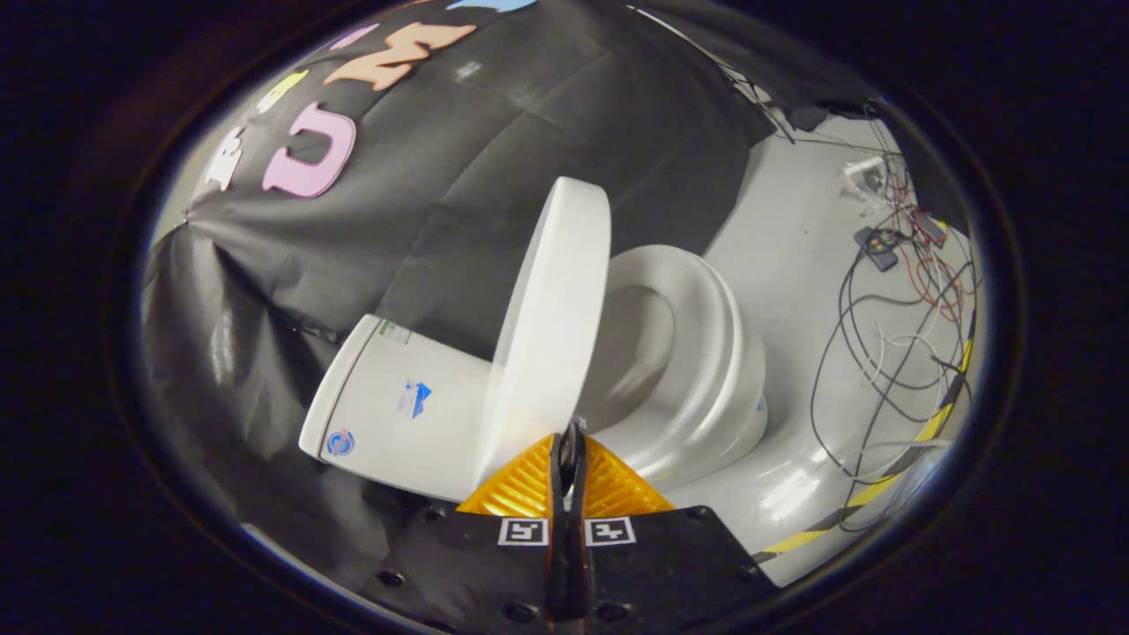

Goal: Open the toilet lid.

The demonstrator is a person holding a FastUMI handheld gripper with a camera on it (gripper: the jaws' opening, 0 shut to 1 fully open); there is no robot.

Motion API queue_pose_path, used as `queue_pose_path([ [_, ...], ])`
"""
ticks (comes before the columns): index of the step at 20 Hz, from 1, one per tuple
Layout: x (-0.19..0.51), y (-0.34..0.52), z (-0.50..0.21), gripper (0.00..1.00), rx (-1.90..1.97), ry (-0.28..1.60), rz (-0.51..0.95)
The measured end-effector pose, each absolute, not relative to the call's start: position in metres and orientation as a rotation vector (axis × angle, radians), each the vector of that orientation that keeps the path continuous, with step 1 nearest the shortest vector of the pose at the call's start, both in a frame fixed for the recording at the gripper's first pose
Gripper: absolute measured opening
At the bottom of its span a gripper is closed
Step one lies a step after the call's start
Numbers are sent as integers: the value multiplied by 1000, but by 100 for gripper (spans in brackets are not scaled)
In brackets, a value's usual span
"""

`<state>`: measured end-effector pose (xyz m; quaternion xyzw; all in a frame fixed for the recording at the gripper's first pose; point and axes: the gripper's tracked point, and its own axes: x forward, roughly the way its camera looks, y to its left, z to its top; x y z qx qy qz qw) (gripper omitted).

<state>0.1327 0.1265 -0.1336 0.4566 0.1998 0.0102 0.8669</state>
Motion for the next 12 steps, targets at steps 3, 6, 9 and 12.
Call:
queue_pose_path([
  [3, 132, 128, -126, 1, 954, 413, 16],
  [6, 128, 130, -112, 1, 945, 402, 25],
  [9, 129, 135, -97, 1, 920, 395, 50],
  [12, 130, 141, -79, 1, 846, 372, 68],
])
